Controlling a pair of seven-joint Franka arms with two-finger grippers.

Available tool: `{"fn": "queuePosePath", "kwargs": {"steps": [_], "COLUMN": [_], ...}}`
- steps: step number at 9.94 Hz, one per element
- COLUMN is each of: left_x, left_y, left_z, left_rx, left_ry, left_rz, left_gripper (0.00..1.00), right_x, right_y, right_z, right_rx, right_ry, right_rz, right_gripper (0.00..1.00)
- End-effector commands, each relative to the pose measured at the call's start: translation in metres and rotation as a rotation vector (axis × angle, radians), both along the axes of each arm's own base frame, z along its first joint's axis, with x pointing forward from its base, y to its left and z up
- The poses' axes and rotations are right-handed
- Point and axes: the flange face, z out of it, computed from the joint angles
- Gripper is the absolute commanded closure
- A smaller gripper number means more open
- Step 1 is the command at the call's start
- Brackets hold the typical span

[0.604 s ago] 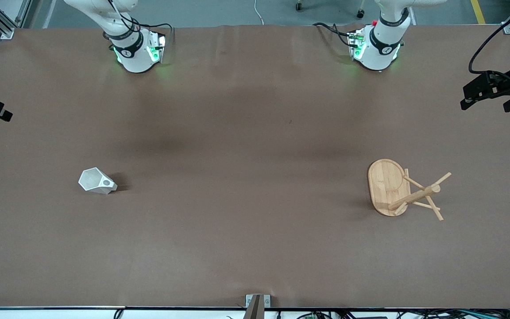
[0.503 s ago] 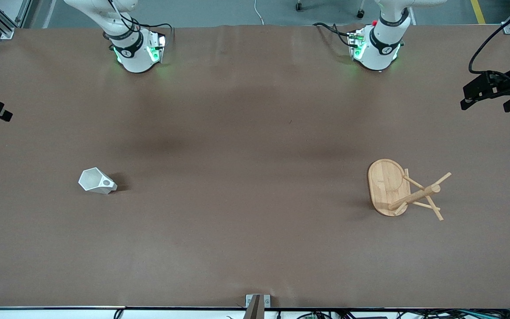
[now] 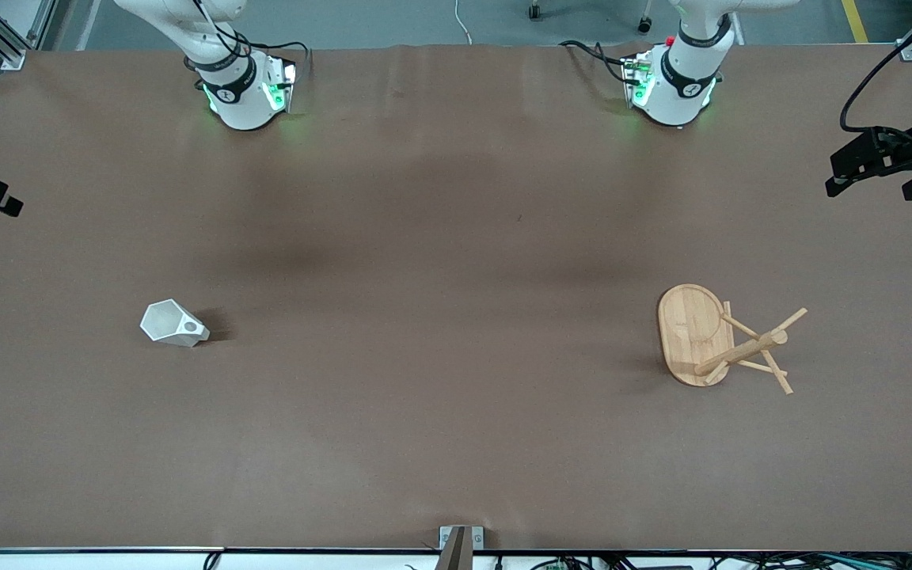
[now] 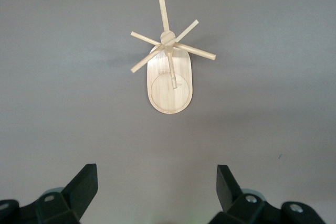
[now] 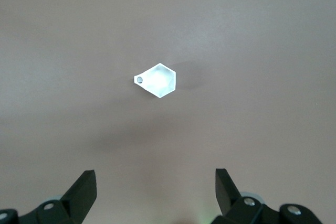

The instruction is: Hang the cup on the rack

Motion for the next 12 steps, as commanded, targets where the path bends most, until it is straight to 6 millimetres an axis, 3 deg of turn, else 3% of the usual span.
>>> {"fn": "queuePosePath", "kwargs": {"steps": [1,3,5,9,12], "left_x": [0.004,0.005,0.006,0.007,0.006], "left_y": [0.002,0.001,0.002,0.002,-0.005], "left_z": [-0.014,-0.014,-0.016,-0.017,-0.015], "left_rx": [0.021,0.021,0.021,0.021,0.013], "left_ry": [0.023,0.021,0.025,0.025,0.02], "left_rz": [-0.009,-0.01,-0.009,-0.009,-0.019], "left_gripper": [0.0,0.0,0.0,0.0,0.0], "right_x": [0.011,0.045,0.068,0.05,0.043], "right_y": [-0.003,-0.015,-0.024,-0.022,-0.022], "right_z": [-0.051,-0.137,-0.203,-0.331,-0.379], "right_rx": [0.002,-0.001,-0.001,-0.031,-0.03], "right_ry": [0.042,0.044,0.049,-0.086,-0.062], "right_rz": [0.019,0.005,-0.007,0.035,0.059], "right_gripper": [0.0,0.0,0.0,0.0,0.02]}}
